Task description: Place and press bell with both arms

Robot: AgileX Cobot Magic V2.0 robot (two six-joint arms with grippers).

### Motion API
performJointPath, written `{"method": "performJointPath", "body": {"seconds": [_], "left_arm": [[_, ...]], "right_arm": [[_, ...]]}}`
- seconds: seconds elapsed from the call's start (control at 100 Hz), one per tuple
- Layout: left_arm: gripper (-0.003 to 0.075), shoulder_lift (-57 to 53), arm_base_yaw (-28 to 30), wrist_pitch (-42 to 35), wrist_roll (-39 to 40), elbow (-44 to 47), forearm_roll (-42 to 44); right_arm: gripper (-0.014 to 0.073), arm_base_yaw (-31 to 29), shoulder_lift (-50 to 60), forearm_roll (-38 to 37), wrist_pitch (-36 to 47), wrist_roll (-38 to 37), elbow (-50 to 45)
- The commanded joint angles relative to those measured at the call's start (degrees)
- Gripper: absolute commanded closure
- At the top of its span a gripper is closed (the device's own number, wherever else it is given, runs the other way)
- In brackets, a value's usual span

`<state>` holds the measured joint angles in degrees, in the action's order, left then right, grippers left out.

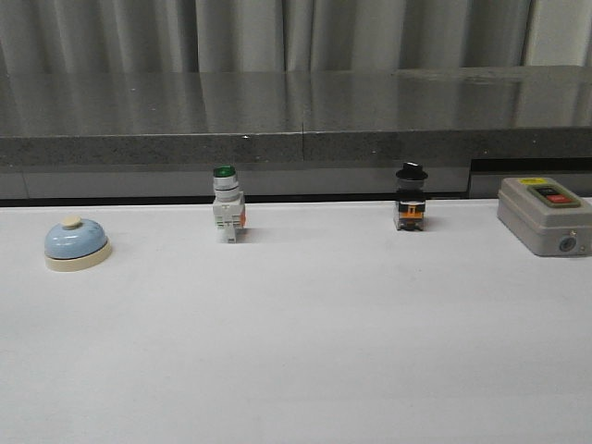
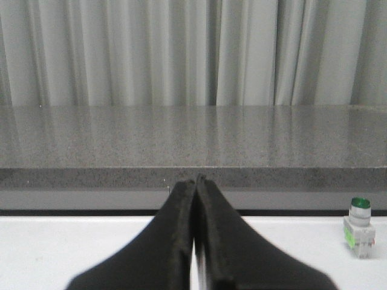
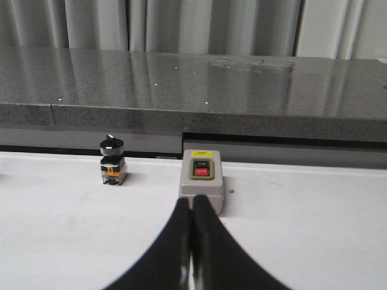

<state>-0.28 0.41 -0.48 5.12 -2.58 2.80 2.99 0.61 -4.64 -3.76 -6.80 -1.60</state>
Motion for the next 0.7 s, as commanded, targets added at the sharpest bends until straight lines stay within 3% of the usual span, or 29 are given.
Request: {"method": "performJointPath", "body": {"seconds": [0.0, 0.11, 0.27, 0.69], "left_arm": [[0.0739, 0.0, -0.3, -4.3, 0.6, -4.9, -0.4], [0.0739, 2.8, -0.3, -3.4, 0.6, -8.8, -0.4], [0.0739, 9.5, -0.3, 4.6, 0.6, -15.8, -0.4], [0.0736, 35.8, -0.3, 20.5, 0.0, -34.4, -0.4]], "right_arm": [[0.0652, -0.1, 0.7, -0.5, 4.6, 0.0, 0.1], [0.0652, -0.1, 0.7, -0.5, 4.6, 0.0, 0.1], [0.0652, -0.1, 0.7, -0.5, 4.6, 0.0, 0.1], [0.0652, -0.1, 0.7, -0.5, 4.6, 0.0, 0.1]]}}
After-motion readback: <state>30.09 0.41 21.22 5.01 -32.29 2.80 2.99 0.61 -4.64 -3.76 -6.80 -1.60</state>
